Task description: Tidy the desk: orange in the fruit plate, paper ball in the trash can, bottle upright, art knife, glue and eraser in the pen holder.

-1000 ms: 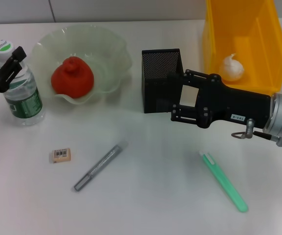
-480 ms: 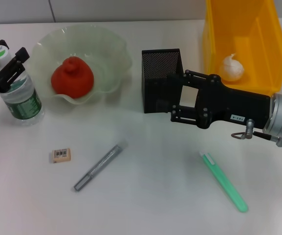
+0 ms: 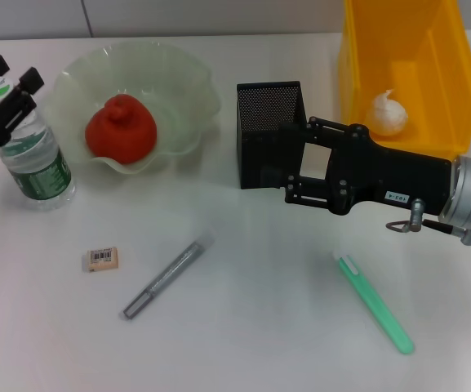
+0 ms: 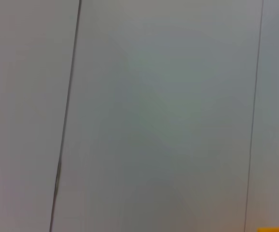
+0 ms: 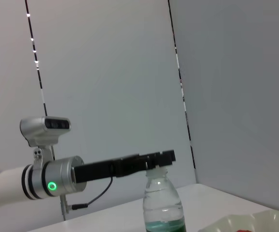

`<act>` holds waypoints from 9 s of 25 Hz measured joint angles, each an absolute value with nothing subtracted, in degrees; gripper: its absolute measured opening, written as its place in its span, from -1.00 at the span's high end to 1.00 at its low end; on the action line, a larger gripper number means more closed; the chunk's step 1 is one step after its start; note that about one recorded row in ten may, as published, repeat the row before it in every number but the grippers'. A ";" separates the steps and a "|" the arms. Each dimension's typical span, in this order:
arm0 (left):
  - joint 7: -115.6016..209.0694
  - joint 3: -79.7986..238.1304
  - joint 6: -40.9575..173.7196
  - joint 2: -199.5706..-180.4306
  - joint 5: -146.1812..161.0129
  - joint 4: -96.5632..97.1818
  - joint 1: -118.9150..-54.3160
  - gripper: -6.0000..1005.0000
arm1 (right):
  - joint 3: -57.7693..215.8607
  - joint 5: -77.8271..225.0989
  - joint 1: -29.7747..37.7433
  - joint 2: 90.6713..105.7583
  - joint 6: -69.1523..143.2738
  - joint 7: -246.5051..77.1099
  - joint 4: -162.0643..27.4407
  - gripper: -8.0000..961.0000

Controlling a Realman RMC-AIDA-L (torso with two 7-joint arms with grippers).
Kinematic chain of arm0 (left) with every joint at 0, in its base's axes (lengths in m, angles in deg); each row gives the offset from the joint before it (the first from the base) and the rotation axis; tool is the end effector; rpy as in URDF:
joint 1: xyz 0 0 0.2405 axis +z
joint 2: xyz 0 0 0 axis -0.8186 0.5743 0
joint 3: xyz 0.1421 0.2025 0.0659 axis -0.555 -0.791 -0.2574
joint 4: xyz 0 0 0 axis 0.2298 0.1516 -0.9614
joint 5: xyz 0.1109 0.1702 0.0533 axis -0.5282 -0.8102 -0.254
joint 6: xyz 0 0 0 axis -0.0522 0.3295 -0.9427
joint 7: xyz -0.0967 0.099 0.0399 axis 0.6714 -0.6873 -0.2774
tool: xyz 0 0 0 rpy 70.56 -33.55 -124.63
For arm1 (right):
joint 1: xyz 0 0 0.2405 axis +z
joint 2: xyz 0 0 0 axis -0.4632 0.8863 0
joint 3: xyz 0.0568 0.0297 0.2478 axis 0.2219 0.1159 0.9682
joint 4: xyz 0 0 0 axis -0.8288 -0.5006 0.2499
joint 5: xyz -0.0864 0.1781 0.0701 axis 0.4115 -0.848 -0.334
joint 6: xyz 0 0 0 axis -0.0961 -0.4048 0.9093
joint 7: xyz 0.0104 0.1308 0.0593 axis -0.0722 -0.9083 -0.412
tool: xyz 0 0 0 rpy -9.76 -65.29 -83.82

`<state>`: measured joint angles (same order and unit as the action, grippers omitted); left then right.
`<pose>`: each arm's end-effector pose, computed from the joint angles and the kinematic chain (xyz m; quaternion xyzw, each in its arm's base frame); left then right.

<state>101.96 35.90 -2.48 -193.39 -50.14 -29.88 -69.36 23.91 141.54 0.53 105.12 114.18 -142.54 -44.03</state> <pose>-0.3261 0.3050 0.0469 -0.7959 -0.2203 -0.3694 0.4261 0.2295 0.3143 -0.0426 -0.9140 0.1297 0.3606 0.1335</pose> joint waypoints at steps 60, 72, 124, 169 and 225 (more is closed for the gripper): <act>120.60 25.36 -23.89 -192.07 -75.78 -38.27 -74.58 -0.13 | 35.28 162.17 -7.92 102.78 131.89 -167.62 -17.44 -0.53; 120.54 25.32 -23.38 -192.16 -75.87 -37.67 -74.34 -0.13 | 40.72 185.05 8.20 96.71 146.87 -211.90 3.93 -0.53; 112.33 25.22 -20.61 -193.56 -75.53 -35.10 -74.53 -0.13 | 18.61 216.13 35.15 104.75 122.94 -229.76 -35.75 -0.53; 111.48 25.32 -19.32 -193.74 -75.34 -34.48 -75.24 -0.13 | 12.77 211.97 37.67 105.29 118.29 -229.27 -40.41 -0.09; 111.45 25.31 -18.92 -193.74 -74.63 -33.79 -74.82 -0.13 | 4.66 208.20 37.79 105.38 114.63 -229.61 -41.97 0.07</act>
<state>111.45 25.31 -18.92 -193.74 -74.63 -33.79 -74.82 4.66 208.20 37.79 105.38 114.63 -229.61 -41.97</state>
